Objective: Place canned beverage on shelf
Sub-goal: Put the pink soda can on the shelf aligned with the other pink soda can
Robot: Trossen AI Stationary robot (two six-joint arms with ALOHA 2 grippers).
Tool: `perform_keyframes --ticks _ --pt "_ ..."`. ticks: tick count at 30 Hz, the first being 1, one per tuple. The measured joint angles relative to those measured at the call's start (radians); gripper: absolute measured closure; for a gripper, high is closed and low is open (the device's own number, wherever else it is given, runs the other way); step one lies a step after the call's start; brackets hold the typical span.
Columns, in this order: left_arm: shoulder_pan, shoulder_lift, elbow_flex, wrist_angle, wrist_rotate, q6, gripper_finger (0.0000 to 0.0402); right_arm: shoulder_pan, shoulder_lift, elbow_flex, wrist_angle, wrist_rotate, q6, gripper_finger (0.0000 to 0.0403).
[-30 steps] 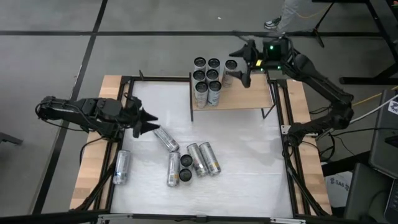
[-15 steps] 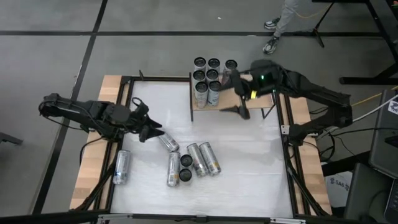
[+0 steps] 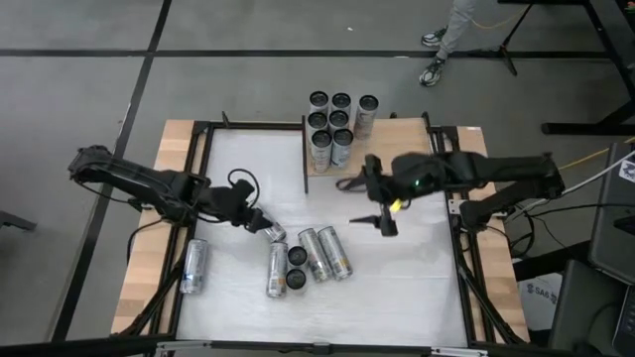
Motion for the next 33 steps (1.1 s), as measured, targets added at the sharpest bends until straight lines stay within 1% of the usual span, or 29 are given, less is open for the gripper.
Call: perform_keyframes --ticks 6,11,16,24,29,33 --pt "0.0 0.036 -0.001 -0.199 0.032 -0.136 0.0106 0.057 0.001 -0.066 0.007 0.077 0.035 0.004" --pt "0.001 0.07 -0.001 -0.317 0.016 -0.259 0.0106 0.061 0.001 -0.1 0.01 0.086 0.035 0.004" --pt "0.003 0.12 -0.001 -0.3 -0.049 -0.423 0.0106 0.06 0.002 -0.109 0.01 0.124 0.027 0.004" --pt "0.03 0.231 -0.001 -0.277 -0.056 -0.677 0.0106 0.06 0.004 -0.109 0.02 0.139 0.024 0.004" --pt "0.063 0.306 -0.001 -0.256 -0.061 -0.78 0.0106 0.06 0.004 -0.108 0.043 0.14 0.023 0.004" --pt "0.091 0.37 -0.001 -0.223 -0.061 -0.811 0.0106 0.06 0.004 -0.108 0.048 0.14 0.022 0.004"
